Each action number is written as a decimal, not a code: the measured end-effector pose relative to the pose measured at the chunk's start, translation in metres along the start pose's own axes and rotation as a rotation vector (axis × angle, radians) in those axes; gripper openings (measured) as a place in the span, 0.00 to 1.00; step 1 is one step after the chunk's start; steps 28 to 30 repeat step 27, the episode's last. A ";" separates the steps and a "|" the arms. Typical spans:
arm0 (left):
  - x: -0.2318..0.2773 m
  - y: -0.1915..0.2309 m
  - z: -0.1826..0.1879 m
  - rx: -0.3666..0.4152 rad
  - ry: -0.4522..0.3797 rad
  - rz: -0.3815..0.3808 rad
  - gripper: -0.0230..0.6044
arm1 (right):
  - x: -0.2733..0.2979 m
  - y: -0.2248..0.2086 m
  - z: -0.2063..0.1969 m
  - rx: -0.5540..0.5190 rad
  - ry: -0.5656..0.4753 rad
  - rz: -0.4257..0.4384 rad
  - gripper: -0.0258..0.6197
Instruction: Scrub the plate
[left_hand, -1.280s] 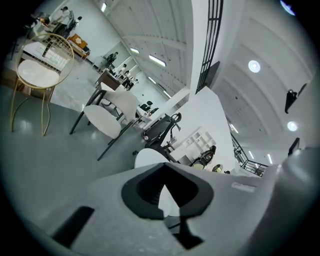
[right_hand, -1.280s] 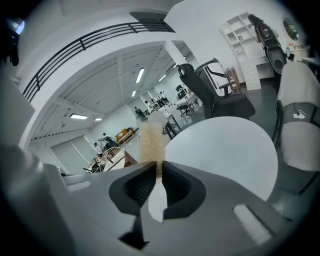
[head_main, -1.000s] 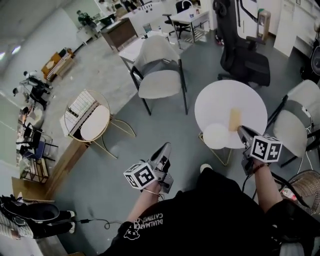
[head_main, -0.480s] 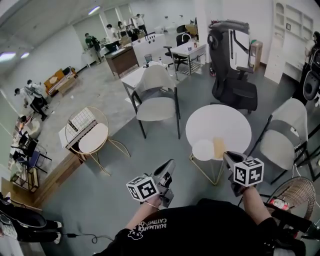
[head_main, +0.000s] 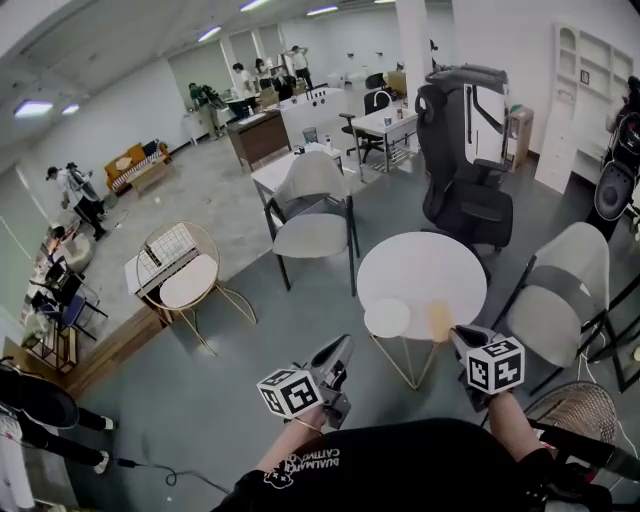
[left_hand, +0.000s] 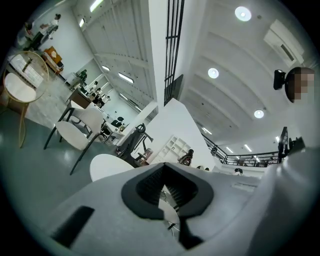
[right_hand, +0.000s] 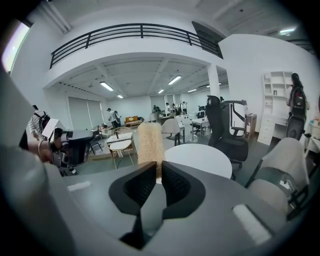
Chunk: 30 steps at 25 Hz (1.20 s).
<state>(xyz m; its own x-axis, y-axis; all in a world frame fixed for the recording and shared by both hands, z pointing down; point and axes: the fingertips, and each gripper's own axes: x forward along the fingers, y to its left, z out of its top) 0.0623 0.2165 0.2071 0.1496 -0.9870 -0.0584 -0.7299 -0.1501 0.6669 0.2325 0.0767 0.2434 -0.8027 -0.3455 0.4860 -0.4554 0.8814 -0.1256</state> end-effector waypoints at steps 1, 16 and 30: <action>0.003 -0.005 -0.006 -0.010 -0.009 0.007 0.04 | -0.006 -0.007 -0.002 0.005 0.002 0.001 0.10; 0.043 -0.062 -0.061 -0.002 -0.025 0.046 0.04 | -0.064 -0.082 -0.028 -0.006 0.012 0.009 0.10; 0.055 -0.073 -0.074 -0.009 -0.022 0.063 0.04 | -0.080 -0.106 -0.032 -0.003 0.011 0.004 0.10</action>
